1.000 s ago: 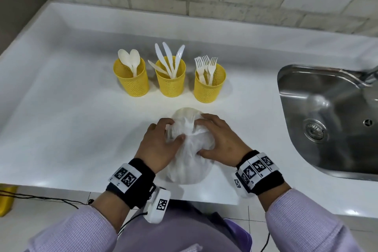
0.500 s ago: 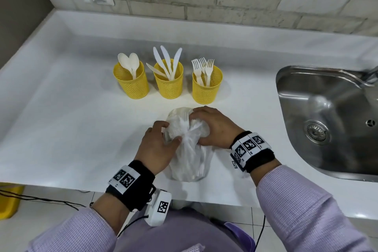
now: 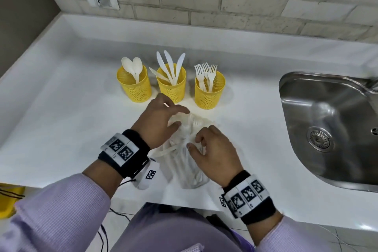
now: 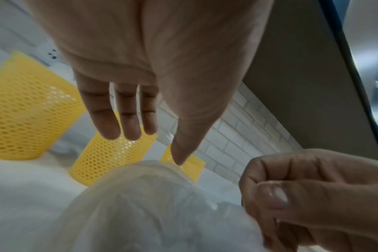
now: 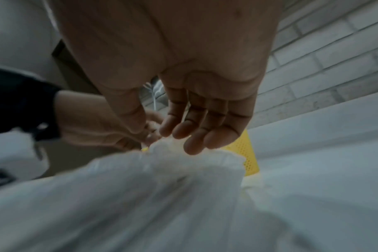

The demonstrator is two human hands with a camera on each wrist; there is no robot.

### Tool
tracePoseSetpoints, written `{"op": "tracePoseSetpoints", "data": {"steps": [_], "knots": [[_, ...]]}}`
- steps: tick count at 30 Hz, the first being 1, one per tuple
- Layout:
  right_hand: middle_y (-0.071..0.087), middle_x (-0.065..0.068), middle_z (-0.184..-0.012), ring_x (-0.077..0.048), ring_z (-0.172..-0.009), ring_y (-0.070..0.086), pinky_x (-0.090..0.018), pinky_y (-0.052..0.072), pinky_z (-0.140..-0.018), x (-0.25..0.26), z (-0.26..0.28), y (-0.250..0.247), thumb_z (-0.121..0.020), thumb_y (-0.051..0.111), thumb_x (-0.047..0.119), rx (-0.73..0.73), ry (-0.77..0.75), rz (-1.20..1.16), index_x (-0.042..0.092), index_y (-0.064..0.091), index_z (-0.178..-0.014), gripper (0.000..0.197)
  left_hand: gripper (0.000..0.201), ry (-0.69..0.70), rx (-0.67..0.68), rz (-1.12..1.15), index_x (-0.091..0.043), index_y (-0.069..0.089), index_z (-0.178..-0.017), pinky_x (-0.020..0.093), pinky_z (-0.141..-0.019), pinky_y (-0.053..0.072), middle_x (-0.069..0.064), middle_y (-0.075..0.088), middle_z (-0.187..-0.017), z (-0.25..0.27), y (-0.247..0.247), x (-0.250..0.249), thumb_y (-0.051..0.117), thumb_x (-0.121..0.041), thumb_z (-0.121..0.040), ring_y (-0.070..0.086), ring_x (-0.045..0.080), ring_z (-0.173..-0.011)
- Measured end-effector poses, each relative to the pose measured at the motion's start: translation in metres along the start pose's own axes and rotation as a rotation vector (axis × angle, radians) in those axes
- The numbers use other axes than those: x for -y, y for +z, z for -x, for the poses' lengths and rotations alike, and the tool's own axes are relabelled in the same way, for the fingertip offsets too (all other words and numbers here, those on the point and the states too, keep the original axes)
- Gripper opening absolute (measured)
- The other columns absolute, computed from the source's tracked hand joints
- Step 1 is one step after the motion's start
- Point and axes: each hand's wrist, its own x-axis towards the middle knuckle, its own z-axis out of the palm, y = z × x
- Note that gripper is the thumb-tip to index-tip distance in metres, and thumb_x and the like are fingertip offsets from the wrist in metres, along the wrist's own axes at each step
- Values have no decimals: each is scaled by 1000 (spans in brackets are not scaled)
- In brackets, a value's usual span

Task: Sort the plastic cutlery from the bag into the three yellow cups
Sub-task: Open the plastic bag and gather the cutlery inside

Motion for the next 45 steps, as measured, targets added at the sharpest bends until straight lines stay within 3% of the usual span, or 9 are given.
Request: {"op": "tracePoseSetpoints", "data": {"steps": [4, 11, 20, 24, 32, 36, 39, 42, 45], "knots": [[56, 5, -97, -20, -82, 58, -31, 43, -64, 3, -2, 16, -93, 61, 51, 42, 92, 102, 20, 58, -96, 31, 31, 87, 168, -80, -33, 74, -116, 46, -94, 50, 10, 48, -120, -9, 7, -2, 76, -23, -87, 55, 33, -105], [59, -7, -97, -31, -86, 60, -33, 37, -63, -3, -15, 30, -99, 58, 30, 23, 72, 68, 12, 57, -94, 18, 17, 93, 184, -90, -31, 77, -105, 38, -83, 54, 2, 51, -115, -15, 7, 1, 75, -30, -88, 61, 22, -93], [61, -12, -93, -36, -81, 60, -34, 36, -61, 4, -36, 23, -97, 58, 22, -41, -18, 96, 8, 59, -93, 15, 8, 50, -6, -158, -26, 78, -88, 45, -72, 55, 2, 59, -104, -21, 0, 8, 80, -33, -84, 62, 28, -87], [57, -8, -86, -33, -73, 56, -34, 37, -57, 12, -25, 15, -96, 60, 19, -75, -62, 76, 10, 55, -86, 14, 6, -30, -67, -103, -26, 79, -90, 39, -75, 55, 1, 59, -107, -25, -10, 13, 78, -31, -87, 61, 22, -94], [50, 4, -81, -20, -67, 49, -37, 45, -58, 3, 21, 1, -96, 63, 17, -94, -127, 40, 16, 53, -82, 17, 8, -146, -204, -34, -24, 78, -93, 27, -73, 47, -4, 56, -102, -31, -28, 35, 77, -30, -88, 56, 13, -70], [51, 5, -85, -20, -72, 51, -40, 49, -61, -17, 41, 7, -97, 61, 19, -28, -115, 77, 16, 56, -84, 13, 10, -222, -222, -40, -23, 79, -96, 27, -77, 45, 4, 61, -107, -31, -28, 39, 77, -29, -88, 58, 16, -77], [52, 5, -94, -19, -82, 53, -38, 53, -70, -22, 44, 8, -93, 60, 22, 12, -84, 62, 17, 60, -95, 6, 22, -185, -191, -44, -23, 76, -107, 36, -91, 49, 9, 57, -113, -27, -23, 35, 75, -18, -85, 62, 28, -99], [50, 5, -113, -18, -100, 52, -30, 49, -84, -9, 37, 1, -87, 59, 40, 21, -62, 35, 19, 56, -122, 41, 56, -64, -58, -84, -31, 68, -127, 47, -100, 44, 14, 50, -124, -21, -19, 24, 67, -26, -71, 51, 38, -112], [47, 2, -120, -23, -104, 49, -39, 49, -83, 7, 23, 0, -82, 60, 51, 48, -52, 97, 22, 47, -135, 62, 61, -16, 89, -259, -40, 63, -130, 49, -95, 42, 13, 44, -136, -16, -16, 5, 71, -36, -69, 44, 38, -118]]}}
